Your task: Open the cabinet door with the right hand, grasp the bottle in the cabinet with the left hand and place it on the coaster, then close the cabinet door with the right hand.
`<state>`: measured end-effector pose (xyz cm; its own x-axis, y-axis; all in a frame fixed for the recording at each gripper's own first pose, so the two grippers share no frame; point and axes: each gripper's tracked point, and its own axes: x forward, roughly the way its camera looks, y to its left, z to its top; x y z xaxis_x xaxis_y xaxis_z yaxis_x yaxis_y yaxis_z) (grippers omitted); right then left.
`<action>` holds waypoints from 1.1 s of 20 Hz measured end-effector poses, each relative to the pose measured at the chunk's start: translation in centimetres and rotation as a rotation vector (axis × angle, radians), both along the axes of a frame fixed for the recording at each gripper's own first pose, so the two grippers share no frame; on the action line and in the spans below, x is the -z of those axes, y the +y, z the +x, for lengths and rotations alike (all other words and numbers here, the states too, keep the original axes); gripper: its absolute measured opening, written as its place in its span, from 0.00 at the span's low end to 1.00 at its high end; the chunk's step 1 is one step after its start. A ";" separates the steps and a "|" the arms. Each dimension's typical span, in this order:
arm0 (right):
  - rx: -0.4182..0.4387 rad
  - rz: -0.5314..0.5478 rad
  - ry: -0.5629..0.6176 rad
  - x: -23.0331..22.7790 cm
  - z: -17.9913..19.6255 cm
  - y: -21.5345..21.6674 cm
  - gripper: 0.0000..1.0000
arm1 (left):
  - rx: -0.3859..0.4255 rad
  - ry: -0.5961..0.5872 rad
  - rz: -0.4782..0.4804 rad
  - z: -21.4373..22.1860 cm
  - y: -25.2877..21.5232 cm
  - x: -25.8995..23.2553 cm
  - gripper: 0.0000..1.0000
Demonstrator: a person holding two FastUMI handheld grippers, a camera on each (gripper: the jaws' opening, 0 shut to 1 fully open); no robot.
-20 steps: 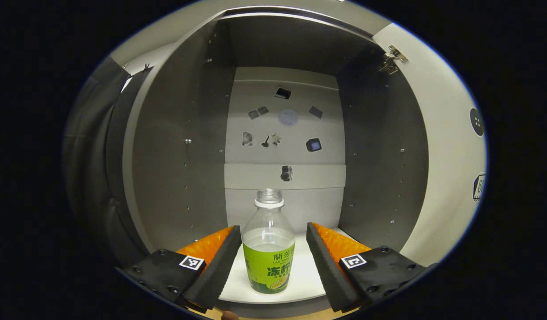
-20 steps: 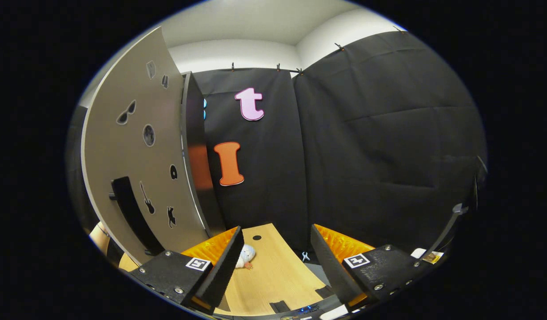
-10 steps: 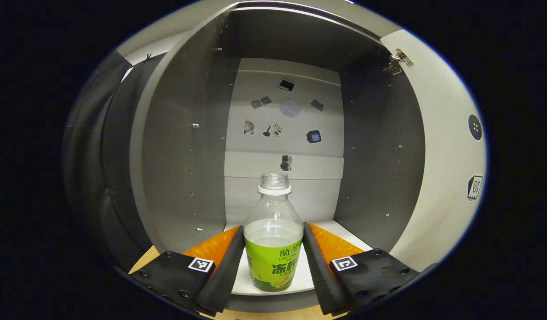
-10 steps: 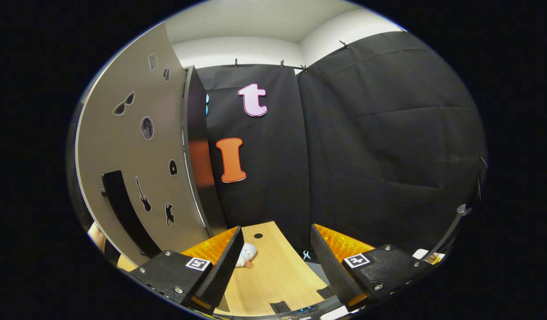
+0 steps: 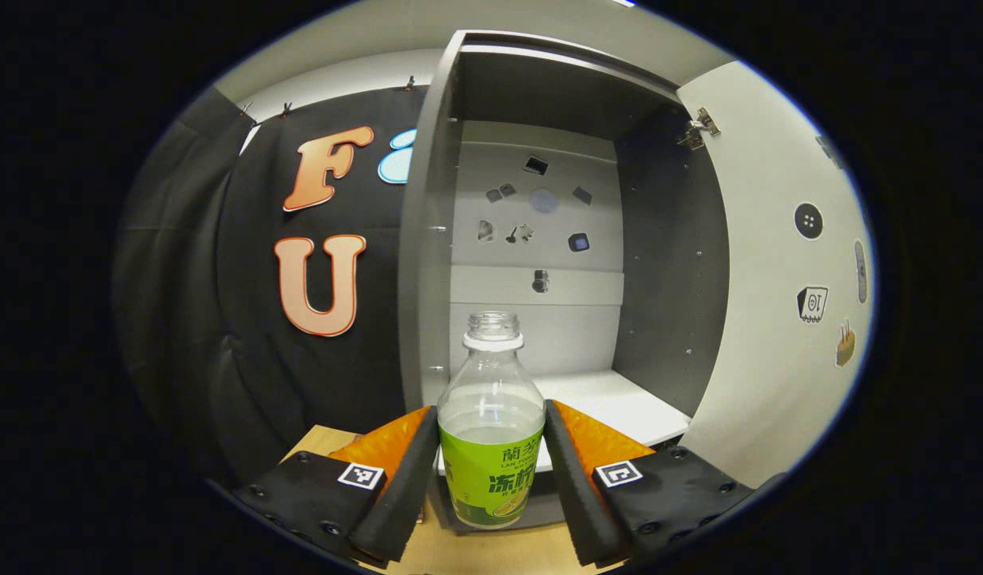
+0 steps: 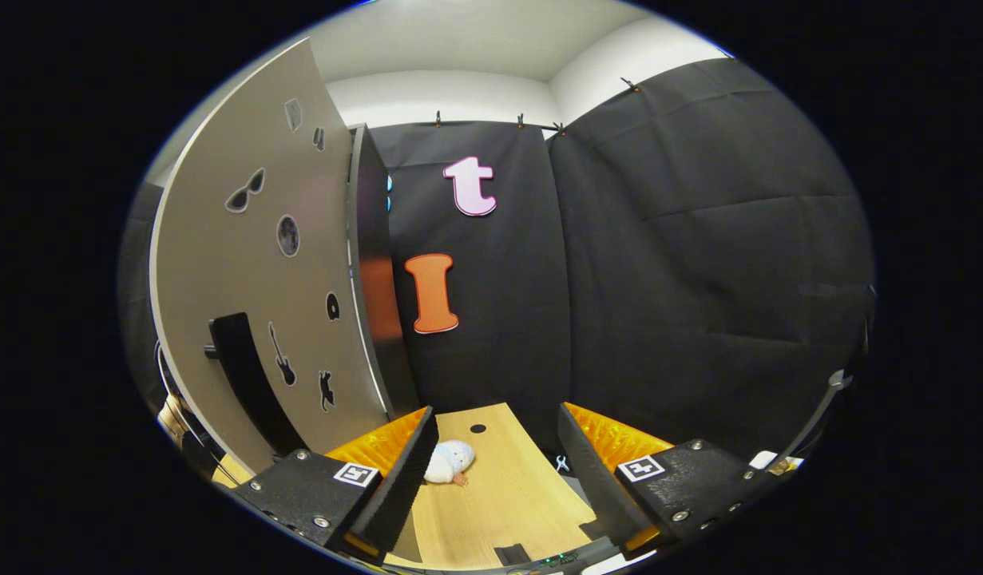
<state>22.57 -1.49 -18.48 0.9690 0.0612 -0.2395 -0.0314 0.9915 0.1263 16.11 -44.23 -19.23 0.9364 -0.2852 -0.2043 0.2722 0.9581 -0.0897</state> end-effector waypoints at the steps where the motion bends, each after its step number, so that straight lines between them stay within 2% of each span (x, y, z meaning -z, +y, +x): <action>1: -0.005 0.001 0.000 -0.1 -0.2 0.2 0.94 | -0.003 0.003 0.012 -0.7 0.8 0.5 0.81; 10: -0.038 -0.002 -0.004 -0.5 -0.9 2.3 0.94 | -0.033 0.046 0.014 -6.8 7.0 5.7 0.80; 12: -0.042 -0.006 -0.001 -0.5 -1.3 2.6 0.94 | -0.036 0.069 0.011 -8.3 7.9 7.8 0.82; 13: -0.043 -0.008 0.002 -0.5 -1.4 2.7 0.99 | -0.034 0.085 0.005 -9.1 8.3 9.0 0.82; 14: -0.043 -0.012 0.006 -0.3 -1.5 2.7 1.00 | -0.033 0.099 0.002 -9.7 8.5 10.2 0.82; 18: -0.043 -0.023 0.016 -0.2 -1.4 3.1 1.00 | -0.048 0.138 0.035 -11.7 9.7 15.0 0.82; 22: -0.036 -0.031 0.038 0.5 -1.3 3.2 1.00 | -0.077 0.188 0.024 -13.0 10.5 19.8 0.82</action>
<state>21.30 1.73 -19.00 0.9563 0.0882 -0.2787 -0.0631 0.9932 0.0977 3.11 -33.75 -38.99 0.9000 -0.2070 -0.3835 0.1786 0.9779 -0.1088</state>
